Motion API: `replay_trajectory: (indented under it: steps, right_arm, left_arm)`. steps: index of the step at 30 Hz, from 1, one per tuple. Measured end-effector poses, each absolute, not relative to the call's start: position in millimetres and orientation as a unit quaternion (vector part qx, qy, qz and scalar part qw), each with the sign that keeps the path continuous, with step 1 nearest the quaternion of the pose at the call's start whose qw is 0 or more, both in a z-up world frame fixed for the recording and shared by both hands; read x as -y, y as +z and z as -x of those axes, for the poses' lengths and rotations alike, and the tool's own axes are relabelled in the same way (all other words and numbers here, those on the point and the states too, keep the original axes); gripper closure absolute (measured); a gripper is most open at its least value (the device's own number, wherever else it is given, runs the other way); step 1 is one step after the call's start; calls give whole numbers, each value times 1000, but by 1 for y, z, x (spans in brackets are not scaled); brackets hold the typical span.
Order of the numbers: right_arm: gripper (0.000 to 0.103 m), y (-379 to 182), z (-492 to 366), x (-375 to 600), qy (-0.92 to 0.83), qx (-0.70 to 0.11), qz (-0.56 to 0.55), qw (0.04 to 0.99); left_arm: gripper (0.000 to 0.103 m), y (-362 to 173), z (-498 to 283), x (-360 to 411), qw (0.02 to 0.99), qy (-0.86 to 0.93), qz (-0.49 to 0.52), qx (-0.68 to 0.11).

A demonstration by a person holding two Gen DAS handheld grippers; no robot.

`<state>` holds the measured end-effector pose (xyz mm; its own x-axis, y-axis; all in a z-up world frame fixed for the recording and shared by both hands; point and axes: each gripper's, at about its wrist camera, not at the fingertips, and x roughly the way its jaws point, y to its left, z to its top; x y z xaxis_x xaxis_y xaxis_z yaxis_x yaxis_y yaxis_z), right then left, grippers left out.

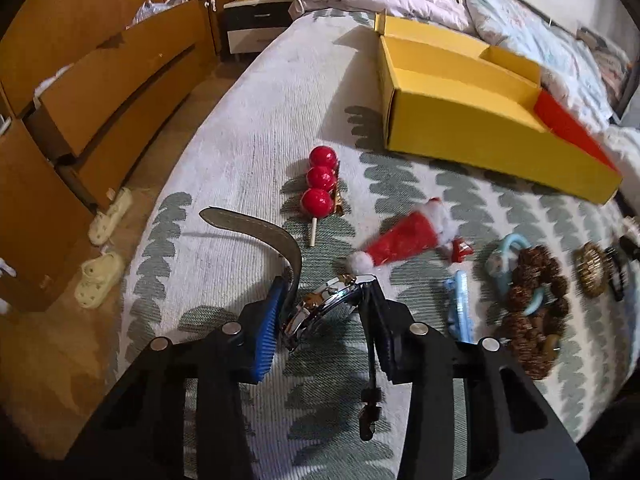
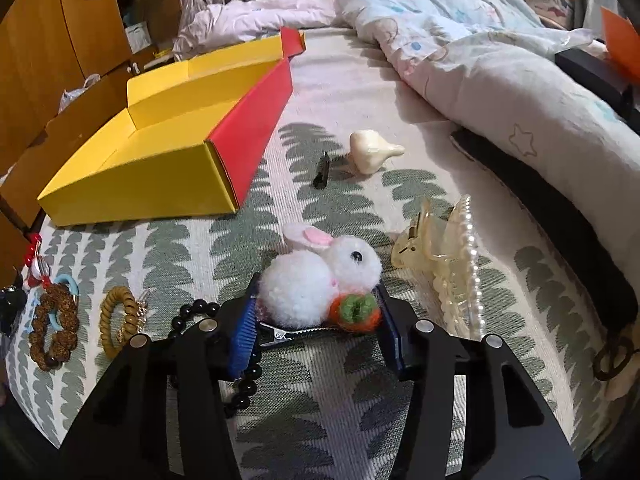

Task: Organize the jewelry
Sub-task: 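Carry the watch and bunny clip with both tools over the yellow box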

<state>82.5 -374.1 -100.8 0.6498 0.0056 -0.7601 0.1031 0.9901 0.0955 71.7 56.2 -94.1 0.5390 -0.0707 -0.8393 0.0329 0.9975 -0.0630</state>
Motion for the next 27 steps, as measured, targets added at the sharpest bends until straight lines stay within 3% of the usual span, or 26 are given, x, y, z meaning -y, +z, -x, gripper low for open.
replay_trajectory:
  steps: [19, 27]
  right_arm:
    - [51, -48, -55, 349, 33, -329, -99, 939]
    - [51, -5, -89, 304, 102, -308, -81, 942]
  left_arm:
    - [62, -42, -58, -48, 908, -62, 50, -412]
    - [62, -7, -79, -15, 913, -94, 40, -395]
